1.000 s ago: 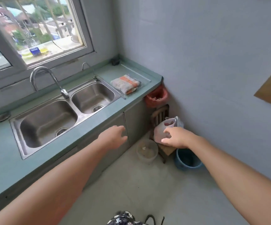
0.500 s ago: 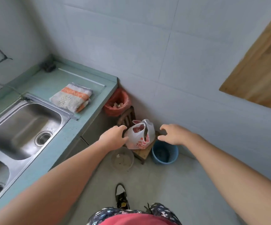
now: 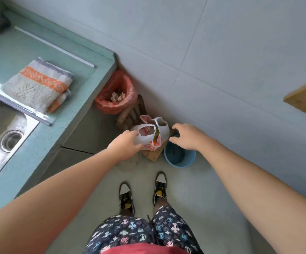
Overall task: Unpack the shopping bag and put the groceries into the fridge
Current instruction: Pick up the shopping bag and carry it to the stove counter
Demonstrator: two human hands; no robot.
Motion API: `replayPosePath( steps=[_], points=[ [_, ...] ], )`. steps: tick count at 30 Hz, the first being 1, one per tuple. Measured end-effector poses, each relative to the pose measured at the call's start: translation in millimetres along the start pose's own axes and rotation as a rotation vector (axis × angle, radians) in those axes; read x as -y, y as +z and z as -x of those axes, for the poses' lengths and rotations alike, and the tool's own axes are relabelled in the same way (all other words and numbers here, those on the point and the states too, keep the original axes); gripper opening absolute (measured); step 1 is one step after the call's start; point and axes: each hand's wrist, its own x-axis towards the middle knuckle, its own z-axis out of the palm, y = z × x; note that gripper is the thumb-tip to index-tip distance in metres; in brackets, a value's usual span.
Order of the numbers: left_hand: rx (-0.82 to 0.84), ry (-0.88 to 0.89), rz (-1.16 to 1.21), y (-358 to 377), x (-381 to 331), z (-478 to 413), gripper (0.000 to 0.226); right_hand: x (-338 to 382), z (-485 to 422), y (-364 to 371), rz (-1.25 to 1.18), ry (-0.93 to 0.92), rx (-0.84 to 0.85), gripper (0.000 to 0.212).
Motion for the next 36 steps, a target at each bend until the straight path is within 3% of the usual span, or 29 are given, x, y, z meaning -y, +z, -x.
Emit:
replayPosePath(
  steps=[12,18,20,22,24,30,36],
  points=[
    [0.075,-0.118,0.129,86.6,7.8,-159.5,0.063,-20.6,-183.2,70.4,-0.109,-0.057,0.131,0.059],
    [0.133,-0.183,0.305,121.3,8.3,-192.2,0.062,-24.5,-224.4,105.5,-0.416,0.049,0.191,0.065],
    [0.107,-0.201,0.431,127.3,7.0,-195.9,0.047,-24.0,-228.2,109.2,-0.510,0.072,0.153,0.055],
    [0.063,-0.215,0.523,130.7,5.2,-198.0,0.022,-23.4,-228.2,111.8,-0.582,0.086,0.084,0.031],
    [0.037,-0.238,0.596,130.0,3.7,-196.2,0.015,-24.4,-226.5,112.9,-0.672,0.123,0.048,0.009],
    [-0.076,-0.320,0.661,112.3,10.0,-183.1,0.015,-32.9,-208.1,100.0,-0.743,0.123,-0.068,0.036],
    [-0.219,-0.342,0.596,66.8,12.6,-158.0,0.015,-28.7,-178.3,62.0,-0.559,0.072,-0.196,0.037]
  ],
)
